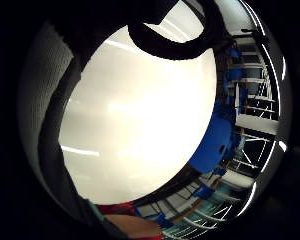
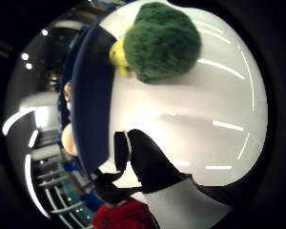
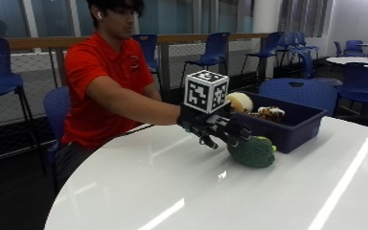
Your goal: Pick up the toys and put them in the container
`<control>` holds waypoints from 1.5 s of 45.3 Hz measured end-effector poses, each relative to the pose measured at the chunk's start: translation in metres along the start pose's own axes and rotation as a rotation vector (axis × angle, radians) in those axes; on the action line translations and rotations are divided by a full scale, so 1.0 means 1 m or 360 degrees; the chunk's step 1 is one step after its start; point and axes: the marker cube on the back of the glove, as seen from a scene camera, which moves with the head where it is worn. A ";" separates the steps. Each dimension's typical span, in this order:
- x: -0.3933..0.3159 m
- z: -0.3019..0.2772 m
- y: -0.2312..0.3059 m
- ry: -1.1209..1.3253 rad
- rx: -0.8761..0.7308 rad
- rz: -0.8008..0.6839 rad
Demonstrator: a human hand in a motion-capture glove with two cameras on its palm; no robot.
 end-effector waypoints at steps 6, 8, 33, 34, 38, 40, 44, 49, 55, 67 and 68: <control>-0.024 0.001 -0.031 -0.0068 -0.0015 0.0004; -0.031 0.001 -0.039 -0.0075 -0.0014 0.0004; -0.084 0.013 -0.097 0.0145 -0.0034 -0.0100; -0.085 0.015 -0.099 0.0157 -0.0034 -0.0094; -0.086 0.023 -0.104 0.0156 -0.0022 -0.0080; -0.083 0.027 -0.107 0.0157 -0.0055 -0.0055; -0.079 0.036 -0.110 0.0137 -0.0114 -0.0023; -0.076 0.035 -0.110 0.0146 -0.0154 -0.0032; -0.073 0.035 -0.108 0.0125 -0.0139 0.0000; -0.053 0.038 -0.100 0.0035 0.0091 0.0017; -0.052 0.038 -0.099 0.0035 0.0093 0.0016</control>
